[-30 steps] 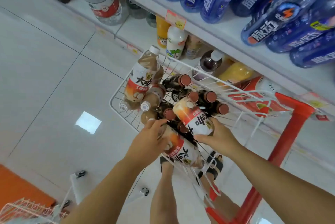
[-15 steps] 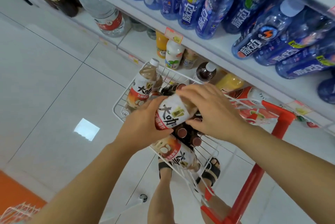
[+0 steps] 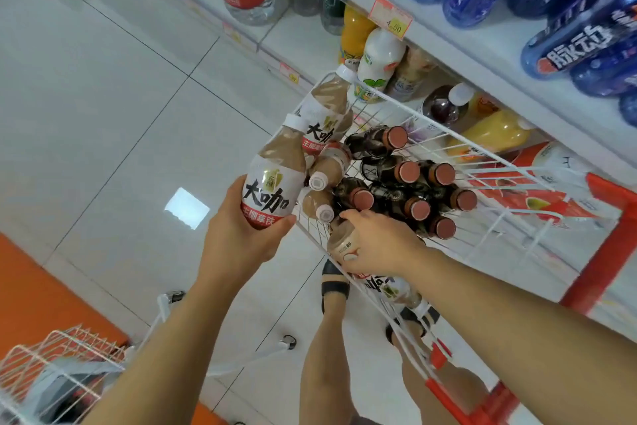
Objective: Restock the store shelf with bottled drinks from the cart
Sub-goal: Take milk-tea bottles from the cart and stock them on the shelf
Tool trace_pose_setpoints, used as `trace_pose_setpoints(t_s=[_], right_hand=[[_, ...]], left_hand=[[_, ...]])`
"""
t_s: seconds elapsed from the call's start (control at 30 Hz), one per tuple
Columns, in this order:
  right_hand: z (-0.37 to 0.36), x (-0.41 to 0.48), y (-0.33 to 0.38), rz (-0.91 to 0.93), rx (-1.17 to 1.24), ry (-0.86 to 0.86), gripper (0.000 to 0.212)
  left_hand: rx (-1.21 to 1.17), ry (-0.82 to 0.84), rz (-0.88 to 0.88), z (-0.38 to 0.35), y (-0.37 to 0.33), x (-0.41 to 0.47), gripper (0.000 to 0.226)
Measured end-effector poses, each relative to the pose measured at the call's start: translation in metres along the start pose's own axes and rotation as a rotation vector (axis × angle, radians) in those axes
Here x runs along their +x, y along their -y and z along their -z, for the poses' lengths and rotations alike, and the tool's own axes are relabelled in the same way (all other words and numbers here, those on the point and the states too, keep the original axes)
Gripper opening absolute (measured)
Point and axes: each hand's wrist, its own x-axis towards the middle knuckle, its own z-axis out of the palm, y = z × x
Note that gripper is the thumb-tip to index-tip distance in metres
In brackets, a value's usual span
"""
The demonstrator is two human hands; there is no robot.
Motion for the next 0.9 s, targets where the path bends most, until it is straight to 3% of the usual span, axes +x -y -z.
trace_pose_setpoints(t_s=[0.2, 0.33, 0.43, 0.53, 0.7, 0.9], right_hand=[[0.031, -0.026, -0.009, -0.019, 0.093, -0.081, 0.071], [0.087, -0.079, -0.017, -0.033, 0.208, -0.171, 0.039], [0.140, -0.122, -0.024, -0.090, 0.262, -0.320, 0.036], [0.195, -0.171, -0.030, -0.170, 0.368, -0.560, 0.036], [0.279, -0.265, -0.040, -0.243, 0.605, -0.843, 0.044], [0.325, -0.368, -0.043, -0.098, 1.060, -1.166, 0.037]], left_hand=[[-0.022, 0.041, 0.009, 0.000, -0.011, -0.020, 0.065], [-0.066, 0.052, -0.050, 0.000, -0.057, -0.047, 0.071], [-0.105, 0.077, -0.129, -0.001, -0.108, -0.064, 0.075], [-0.129, 0.091, -0.288, -0.002, -0.171, -0.080, 0.062], [-0.203, 0.157, -0.566, -0.002, -0.285, -0.109, 0.063], [-0.241, 0.196, -0.943, 0.004, -0.409, -0.159, 0.066]])
